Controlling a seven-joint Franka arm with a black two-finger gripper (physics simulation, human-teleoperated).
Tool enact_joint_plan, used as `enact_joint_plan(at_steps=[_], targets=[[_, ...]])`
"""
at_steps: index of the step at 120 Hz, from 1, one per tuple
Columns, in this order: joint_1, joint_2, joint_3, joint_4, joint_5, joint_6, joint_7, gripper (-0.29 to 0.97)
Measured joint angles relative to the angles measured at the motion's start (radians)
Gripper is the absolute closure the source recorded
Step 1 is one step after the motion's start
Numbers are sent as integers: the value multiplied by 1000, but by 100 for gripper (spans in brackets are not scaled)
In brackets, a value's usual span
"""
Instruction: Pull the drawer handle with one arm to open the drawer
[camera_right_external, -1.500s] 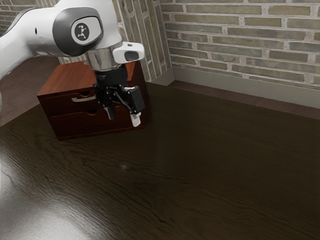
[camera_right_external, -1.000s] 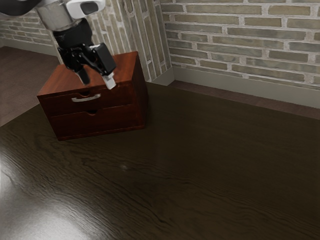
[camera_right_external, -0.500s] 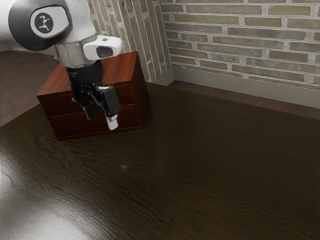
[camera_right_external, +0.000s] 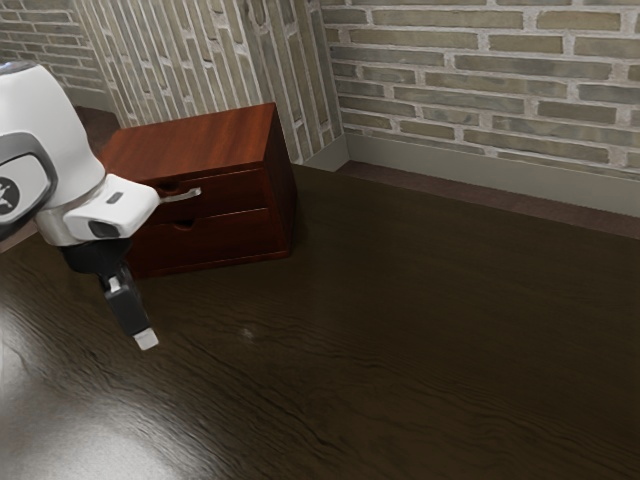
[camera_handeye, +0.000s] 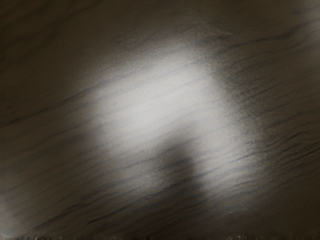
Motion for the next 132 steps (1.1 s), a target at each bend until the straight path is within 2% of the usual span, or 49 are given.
enact_joint_plan(at_steps=[20,45,97,132], targets=[[72,38,21,-8,54,81,174,0],[153,158,11,77,37,178,406,0],[189,405,10,337,2,226,747,0],[187,443,10,368,-26,237,894,0]])
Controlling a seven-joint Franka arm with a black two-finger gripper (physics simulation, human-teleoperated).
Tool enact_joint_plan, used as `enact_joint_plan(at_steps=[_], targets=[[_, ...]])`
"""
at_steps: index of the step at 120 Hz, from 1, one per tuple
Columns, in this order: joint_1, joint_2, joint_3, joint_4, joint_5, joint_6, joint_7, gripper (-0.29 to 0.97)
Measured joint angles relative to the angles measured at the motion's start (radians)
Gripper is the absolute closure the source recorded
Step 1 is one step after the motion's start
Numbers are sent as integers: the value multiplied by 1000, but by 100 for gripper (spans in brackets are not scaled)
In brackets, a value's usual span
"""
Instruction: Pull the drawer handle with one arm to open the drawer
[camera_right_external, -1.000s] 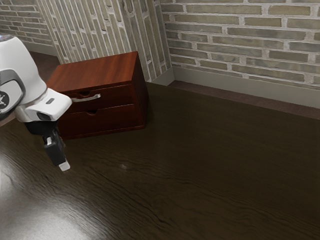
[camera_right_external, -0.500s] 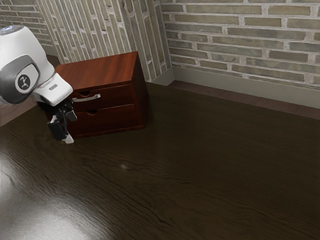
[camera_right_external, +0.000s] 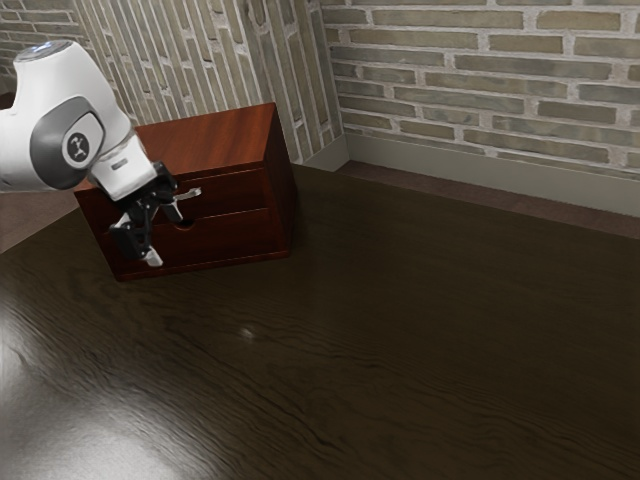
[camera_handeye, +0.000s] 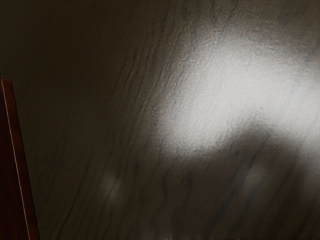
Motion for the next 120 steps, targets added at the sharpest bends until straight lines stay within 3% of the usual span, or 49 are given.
enact_joint_plan(at_steps=[45,120], targets=[[111,82,12,52,-20,25,118,0],[102,188,11,184,-25,33,174,0]])
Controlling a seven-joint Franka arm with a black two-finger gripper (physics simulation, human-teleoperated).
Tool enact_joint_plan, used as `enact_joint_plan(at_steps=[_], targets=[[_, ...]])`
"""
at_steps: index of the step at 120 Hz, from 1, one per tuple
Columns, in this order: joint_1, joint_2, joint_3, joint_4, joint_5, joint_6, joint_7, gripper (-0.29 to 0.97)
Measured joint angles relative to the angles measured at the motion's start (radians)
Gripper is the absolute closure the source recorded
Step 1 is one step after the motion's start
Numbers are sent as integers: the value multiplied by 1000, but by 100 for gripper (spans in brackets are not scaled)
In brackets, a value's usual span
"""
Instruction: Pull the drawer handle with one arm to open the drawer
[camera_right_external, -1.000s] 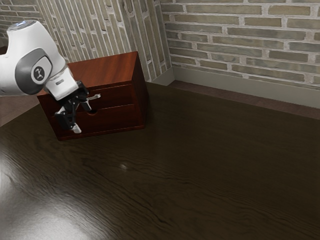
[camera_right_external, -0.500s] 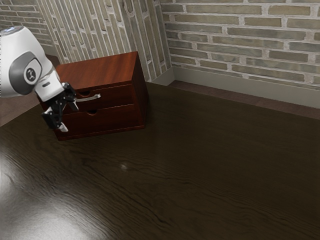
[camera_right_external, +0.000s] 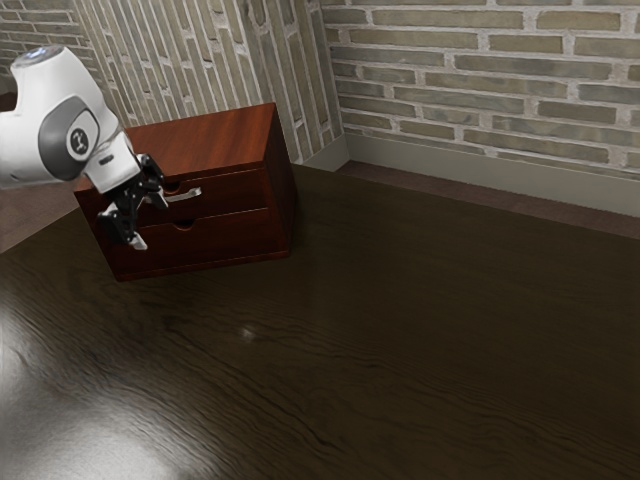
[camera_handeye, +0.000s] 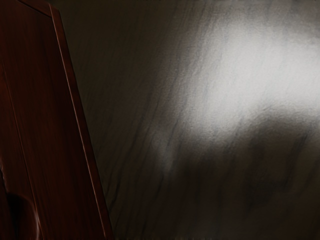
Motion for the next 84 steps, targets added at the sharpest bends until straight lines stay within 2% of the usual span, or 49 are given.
enact_joint_plan(at_steps=[84], targets=[[-9,74,3,109,27,43,-219,0]])
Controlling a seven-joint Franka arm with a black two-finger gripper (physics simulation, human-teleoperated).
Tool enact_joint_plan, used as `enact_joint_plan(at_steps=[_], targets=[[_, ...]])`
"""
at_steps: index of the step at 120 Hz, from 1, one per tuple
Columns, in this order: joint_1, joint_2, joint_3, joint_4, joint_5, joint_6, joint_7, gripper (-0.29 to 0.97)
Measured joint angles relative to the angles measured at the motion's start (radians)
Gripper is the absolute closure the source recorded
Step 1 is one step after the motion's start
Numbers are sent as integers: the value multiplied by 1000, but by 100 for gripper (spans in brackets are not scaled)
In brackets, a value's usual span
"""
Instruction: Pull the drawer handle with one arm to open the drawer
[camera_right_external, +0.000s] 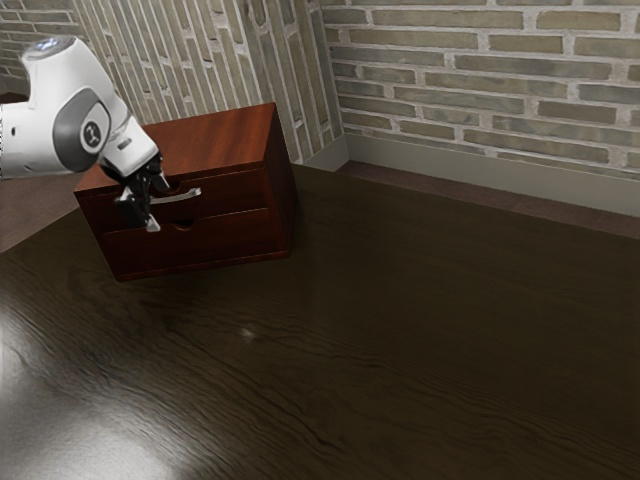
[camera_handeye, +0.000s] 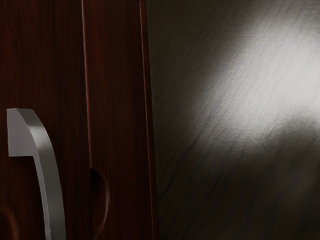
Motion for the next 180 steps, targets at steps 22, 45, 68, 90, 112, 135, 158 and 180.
enact_joint_plan(at_steps=[22,45,68,90,112,135,158,180], targets=[[1,20,0,14,6,1,-48,0],[1,32,0,31,10,-1,-85,0],[2,42,1,38,15,-5,-111,2],[4,47,1,38,16,-7,-130,7],[3,49,2,38,16,-7,-145,9],[1,45,2,38,15,-11,-157,24],[-2,35,2,34,9,-34,-169,27],[-3,19,1,24,4,-69,-184,29]])
